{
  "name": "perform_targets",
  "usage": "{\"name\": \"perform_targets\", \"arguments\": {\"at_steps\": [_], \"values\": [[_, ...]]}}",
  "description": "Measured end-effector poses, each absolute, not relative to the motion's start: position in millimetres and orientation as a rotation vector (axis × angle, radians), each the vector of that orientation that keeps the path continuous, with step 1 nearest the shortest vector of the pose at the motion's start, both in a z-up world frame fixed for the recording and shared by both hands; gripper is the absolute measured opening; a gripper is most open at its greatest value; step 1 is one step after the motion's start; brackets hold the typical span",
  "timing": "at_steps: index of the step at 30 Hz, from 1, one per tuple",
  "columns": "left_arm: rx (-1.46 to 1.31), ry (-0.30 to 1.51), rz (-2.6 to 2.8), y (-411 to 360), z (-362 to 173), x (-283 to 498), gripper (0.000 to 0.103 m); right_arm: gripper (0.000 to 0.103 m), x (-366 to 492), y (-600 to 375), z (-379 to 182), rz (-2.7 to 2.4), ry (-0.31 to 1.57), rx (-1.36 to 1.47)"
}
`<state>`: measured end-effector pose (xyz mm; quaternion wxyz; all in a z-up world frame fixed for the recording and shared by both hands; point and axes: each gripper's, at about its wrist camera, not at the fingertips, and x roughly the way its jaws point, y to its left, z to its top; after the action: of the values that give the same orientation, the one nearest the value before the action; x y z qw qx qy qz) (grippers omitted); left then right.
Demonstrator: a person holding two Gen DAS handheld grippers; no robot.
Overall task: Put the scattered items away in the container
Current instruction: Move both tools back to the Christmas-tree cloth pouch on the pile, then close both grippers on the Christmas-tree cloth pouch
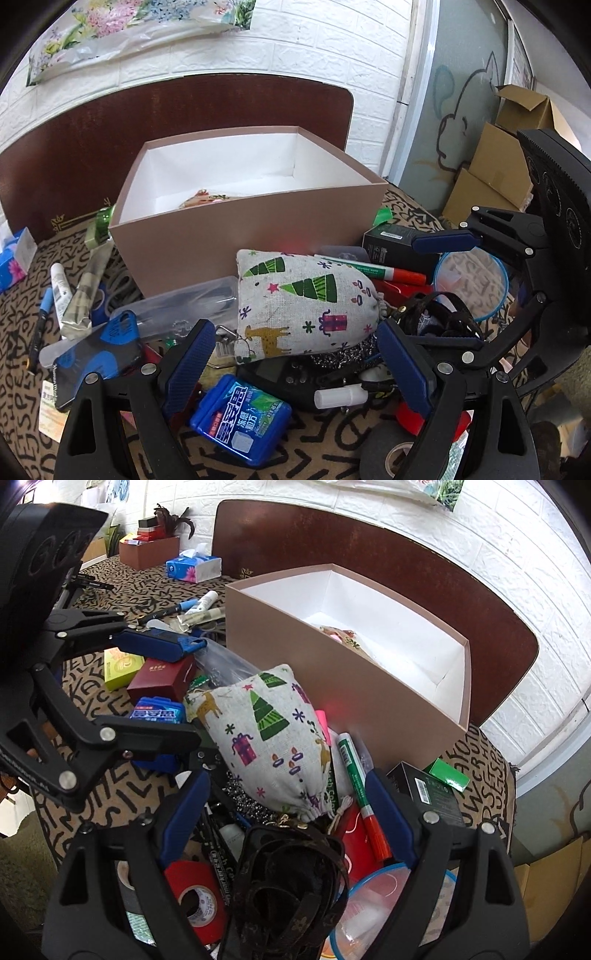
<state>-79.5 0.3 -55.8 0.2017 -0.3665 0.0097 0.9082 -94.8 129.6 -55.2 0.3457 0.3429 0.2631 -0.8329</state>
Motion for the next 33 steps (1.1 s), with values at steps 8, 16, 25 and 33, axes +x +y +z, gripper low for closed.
{"name": "perform_targets", "arguments": {"at_steps": [8, 16, 25, 33], "values": [[-1.020, 0.111, 2.455, 3.5, -59.7, -85.2, 0.091, 0.087, -101.7, 129.0, -65.2, -2.130, 0.719, 0.912], [-1.124, 0.046, 2.365, -1.7, -73.6, -107.2, 0.091, 0.087, -113.8, 122.8, -75.0, -2.092, 0.741, 0.945], [-1.182, 0.043, 2.329, 4.7, -82.3, -123.0, 0.091, 0.087, -121.9, 116.8, -82.5, -2.040, 0.757, 0.958], [-1.266, -0.037, 2.271, 5.0, -99.4, -137.7, 0.091, 0.087, -131.2, 106.9, -94.4, -2.010, 0.789, 1.011]]}}
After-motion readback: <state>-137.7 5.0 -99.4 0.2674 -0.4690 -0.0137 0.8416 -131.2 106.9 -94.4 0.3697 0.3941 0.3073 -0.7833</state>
